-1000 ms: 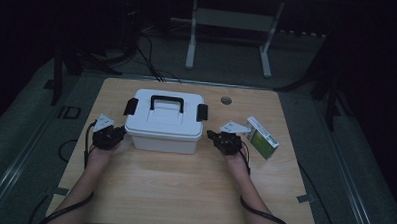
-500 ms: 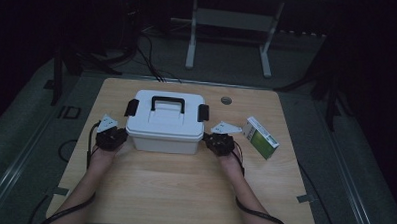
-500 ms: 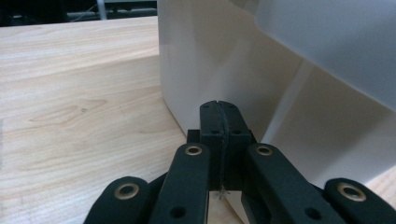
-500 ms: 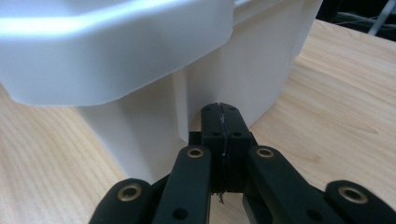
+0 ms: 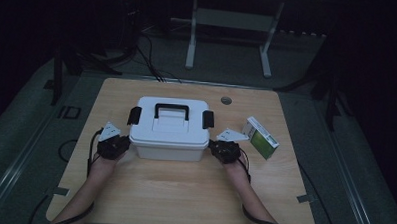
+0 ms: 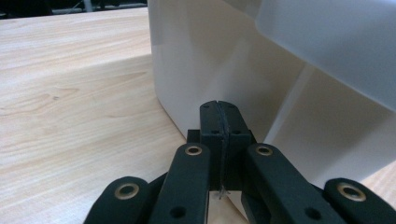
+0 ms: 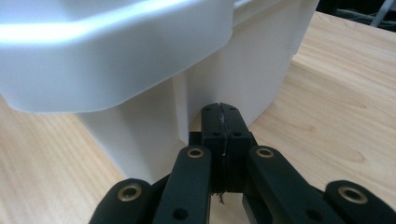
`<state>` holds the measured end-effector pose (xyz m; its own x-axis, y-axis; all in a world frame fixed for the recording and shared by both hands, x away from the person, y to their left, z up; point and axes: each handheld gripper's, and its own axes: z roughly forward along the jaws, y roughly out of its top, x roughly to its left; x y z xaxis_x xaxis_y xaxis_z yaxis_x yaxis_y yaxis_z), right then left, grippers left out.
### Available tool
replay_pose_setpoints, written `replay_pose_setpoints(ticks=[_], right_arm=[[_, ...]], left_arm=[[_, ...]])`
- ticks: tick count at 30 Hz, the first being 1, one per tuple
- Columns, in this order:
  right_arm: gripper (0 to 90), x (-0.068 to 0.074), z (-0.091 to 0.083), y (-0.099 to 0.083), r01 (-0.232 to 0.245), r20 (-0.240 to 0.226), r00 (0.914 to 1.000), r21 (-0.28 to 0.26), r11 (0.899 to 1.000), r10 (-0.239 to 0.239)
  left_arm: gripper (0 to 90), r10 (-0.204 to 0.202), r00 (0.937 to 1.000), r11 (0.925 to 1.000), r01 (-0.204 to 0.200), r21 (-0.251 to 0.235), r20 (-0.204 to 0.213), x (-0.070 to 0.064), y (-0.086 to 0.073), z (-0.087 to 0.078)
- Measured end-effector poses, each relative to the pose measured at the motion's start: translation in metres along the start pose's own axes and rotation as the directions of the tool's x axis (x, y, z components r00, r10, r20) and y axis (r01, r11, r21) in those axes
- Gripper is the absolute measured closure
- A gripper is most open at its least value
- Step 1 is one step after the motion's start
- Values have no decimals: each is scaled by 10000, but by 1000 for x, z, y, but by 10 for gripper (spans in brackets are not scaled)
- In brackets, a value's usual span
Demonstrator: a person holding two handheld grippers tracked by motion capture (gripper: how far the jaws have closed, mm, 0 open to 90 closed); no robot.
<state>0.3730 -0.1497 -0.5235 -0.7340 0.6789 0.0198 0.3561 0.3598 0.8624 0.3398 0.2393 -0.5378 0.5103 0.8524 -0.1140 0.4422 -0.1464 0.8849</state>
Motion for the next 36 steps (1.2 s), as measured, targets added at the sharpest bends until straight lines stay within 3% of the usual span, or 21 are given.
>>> replay_pose_setpoints(ticks=[19, 29, 32, 36], right_arm=[[900, 11, -53, -31, -1, -219, 9998, -16, 10000, 1], [900, 9, -78, -50, -410, -319, 9987, -265, 9988, 401], [900, 11, -84, -53, -380, -285, 9989, -212, 9991, 374], [900, 11, -92, -57, -311, -265, 9992, -224, 9993, 305]], left_arm=[[897, 218, 9986, 9995, -228, 202, 491, -49, -13, -18], [897, 345, 9947, 9991, -368, 217, 971, -72, -20, -24], [897, 226, 9939, 9994, -254, 244, 1082, -78, -21, -25], [897, 393, 9918, 9987, -431, 285, 1214, -85, -23, -27]])
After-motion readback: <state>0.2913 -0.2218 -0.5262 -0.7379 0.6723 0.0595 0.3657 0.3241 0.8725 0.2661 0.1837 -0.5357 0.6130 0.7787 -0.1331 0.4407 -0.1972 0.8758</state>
